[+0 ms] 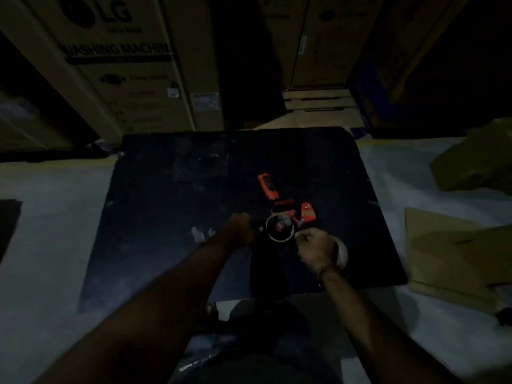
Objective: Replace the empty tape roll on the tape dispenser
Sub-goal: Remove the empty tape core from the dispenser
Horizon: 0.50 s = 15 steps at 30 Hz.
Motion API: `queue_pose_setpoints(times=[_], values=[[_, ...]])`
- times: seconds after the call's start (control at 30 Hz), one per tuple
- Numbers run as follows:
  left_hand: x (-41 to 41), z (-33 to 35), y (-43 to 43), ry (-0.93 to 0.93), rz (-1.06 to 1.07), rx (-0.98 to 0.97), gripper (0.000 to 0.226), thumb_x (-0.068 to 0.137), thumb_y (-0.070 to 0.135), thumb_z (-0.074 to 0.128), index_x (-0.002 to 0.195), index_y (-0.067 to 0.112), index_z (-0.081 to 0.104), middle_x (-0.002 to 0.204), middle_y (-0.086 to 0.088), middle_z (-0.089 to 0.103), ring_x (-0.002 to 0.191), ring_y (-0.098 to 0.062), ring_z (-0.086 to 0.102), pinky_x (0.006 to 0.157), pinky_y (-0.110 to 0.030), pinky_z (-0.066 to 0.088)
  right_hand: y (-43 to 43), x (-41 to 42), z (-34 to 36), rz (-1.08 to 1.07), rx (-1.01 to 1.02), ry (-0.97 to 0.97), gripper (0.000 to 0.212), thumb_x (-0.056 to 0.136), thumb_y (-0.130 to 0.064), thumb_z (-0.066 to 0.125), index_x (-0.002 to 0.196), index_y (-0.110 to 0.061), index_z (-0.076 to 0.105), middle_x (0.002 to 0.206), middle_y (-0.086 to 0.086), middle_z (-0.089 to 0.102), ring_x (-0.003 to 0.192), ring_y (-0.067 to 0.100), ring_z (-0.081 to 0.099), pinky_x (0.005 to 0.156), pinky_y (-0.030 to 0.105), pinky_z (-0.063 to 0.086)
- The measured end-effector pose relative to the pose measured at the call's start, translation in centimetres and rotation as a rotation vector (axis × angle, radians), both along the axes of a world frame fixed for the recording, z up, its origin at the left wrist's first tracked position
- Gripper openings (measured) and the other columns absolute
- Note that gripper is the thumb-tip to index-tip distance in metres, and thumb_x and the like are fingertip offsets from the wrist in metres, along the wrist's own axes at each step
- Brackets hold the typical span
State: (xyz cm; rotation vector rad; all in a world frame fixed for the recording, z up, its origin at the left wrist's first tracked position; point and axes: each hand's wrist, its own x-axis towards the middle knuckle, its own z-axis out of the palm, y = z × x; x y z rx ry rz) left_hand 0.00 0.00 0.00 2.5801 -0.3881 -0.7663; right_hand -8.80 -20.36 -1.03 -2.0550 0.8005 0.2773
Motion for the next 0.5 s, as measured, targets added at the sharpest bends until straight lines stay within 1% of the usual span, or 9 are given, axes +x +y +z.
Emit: queue_pose_setpoints(times=[0.03, 0.1, 0.17, 0.2, 0.27, 0.3, 0.37, 0.43, 0.5], values=[[0.1, -0.4, -0.4, 0.034, -0.003, -0.002, 0.036, 0.102, 0.036, 0.057, 0.119, 0.009, 0.074, 0.124, -0.018, 0.071, 0.117, -0.035, 0.066, 0.095, -0.036, 0.051, -0.1, 0.2, 0.3, 0.014, -0.079, -0.041, 0.009, 0.090, -0.026, 0.069, 0.096, -0.019, 0.073, 0.093, 0.005, 0.075, 0.084, 0.028, 0.071, 0.074, 0.041, 0.060], [-0.4, -0.8, -0.8, 0.137, 0.117, -0.080, 0.037, 0.101, 0.041, 0.058, 0.121, 0.014, 0.075, 0.125, -0.016, 0.072, 0.118, -0.032, 0.067, 0.099, -0.037, 0.053, -0.4, 0.6, 1.0, 0.036, -0.269, -0.130, 0.014, 0.087, -0.029, 0.075, 0.096, -0.020, 0.068, 0.100, 0.001, 0.065, 0.084, 0.024, 0.065, 0.073, 0.038, 0.057], [-0.9, -1.3, -1.5, 0.226, 0.228, -0.155, 0.040, 0.100, 0.043, 0.059, 0.113, 0.009, 0.076, 0.118, -0.017, 0.074, 0.112, -0.030, 0.070, 0.093, -0.035, 0.055, -1.0, 0.8, 1.3, 0.083, -0.346, -0.172, 0.017, 0.086, -0.031, 0.078, 0.093, -0.020, 0.067, 0.101, 0.001, 0.061, 0.083, 0.023, 0.062, 0.071, 0.037, 0.056], [-1.1, -1.5, -1.9, 0.254, 0.272, -0.190, 0.041, 0.101, 0.043, 0.059, 0.111, 0.006, 0.075, 0.115, -0.016, 0.074, 0.109, -0.028, 0.070, 0.088, -0.033, 0.054, -1.1, 1.0, 1.3, 0.107, -0.331, -0.127, 0.015, 0.085, -0.032, 0.078, 0.089, -0.020, 0.069, 0.097, 0.001, 0.065, 0.082, 0.024, 0.065, 0.071, 0.037, 0.058], [-1.4, -1.7, -2.7, 0.286, 0.362, -0.236, 0.043, 0.103, 0.041, 0.057, 0.115, 0.004, 0.073, 0.117, -0.017, 0.073, 0.109, -0.028, 0.069, 0.088, -0.032, 0.053, -1.5, 1.6, 0.9, 0.114, -0.165, 0.035, 0.026, 0.087, -0.039, 0.076, 0.080, -0.015, 0.072, 0.082, 0.002, 0.072, 0.078, 0.030, 0.072, 0.068, 0.042, 0.062], [-1.5, -1.9, -3.1, 0.295, 0.410, -0.260, 0.044, 0.103, 0.042, 0.056, 0.120, 0.005, 0.072, 0.121, -0.017, 0.071, 0.113, -0.029, 0.068, 0.093, -0.033, 0.053, -1.4, 1.8, 0.8, 0.059, 0.004, 0.114, 0.032, 0.089, -0.042, 0.074, 0.082, -0.011, 0.071, 0.079, 0.004, 0.073, 0.077, 0.032, 0.074, 0.065, 0.045, 0.064], [-1.5, -2.4, -3.4, 0.283, 0.450, -0.287, 0.046, 0.104, 0.044, 0.053, 0.128, 0.008, 0.069, 0.128, -0.017, 0.069, 0.121, -0.030, 0.065, 0.101, -0.036, 0.051, -0.7, 2.0, 1.0, -0.091, 0.329, 0.219, 0.034, 0.093, -0.043, 0.071, 0.095, -0.010, 0.067, 0.089, 0.007, 0.072, 0.079, 0.031, 0.075, 0.060, 0.043, 0.064], [-1.5, -3.2, -3.5, 0.265, 0.442, -0.287, 0.051, 0.101, 0.051, 0.053, 0.126, 0.010, 0.070, 0.128, -0.018, 0.070, 0.121, -0.030, 0.065, 0.104, -0.039, 0.051, -0.1, 2.1, 1.0, -0.143, 0.445, 0.217, 0.032, 0.093, -0.046, 0.071, 0.100, -0.016, 0.064, 0.095, 0.007, 0.071, 0.084, 0.030, 0.075, 0.062, 0.040, 0.063], [-1.4, -4.2, -3.4, 0.249, 0.470, -0.314, 0.069, 0.088, 0.068, 0.053, 0.116, 0.010, 0.075, 0.118, -0.017, 0.074, 0.114, -0.029, 0.069, 0.101, -0.042, 0.054, 0.3, 2.1, 1.0, -0.187, 0.489, 0.196, 0.031, 0.091, -0.048, 0.073, 0.099, -0.018, 0.067, 0.096, 0.007, 0.071, 0.088, 0.030, 0.075, 0.065, 0.041, 0.064]])
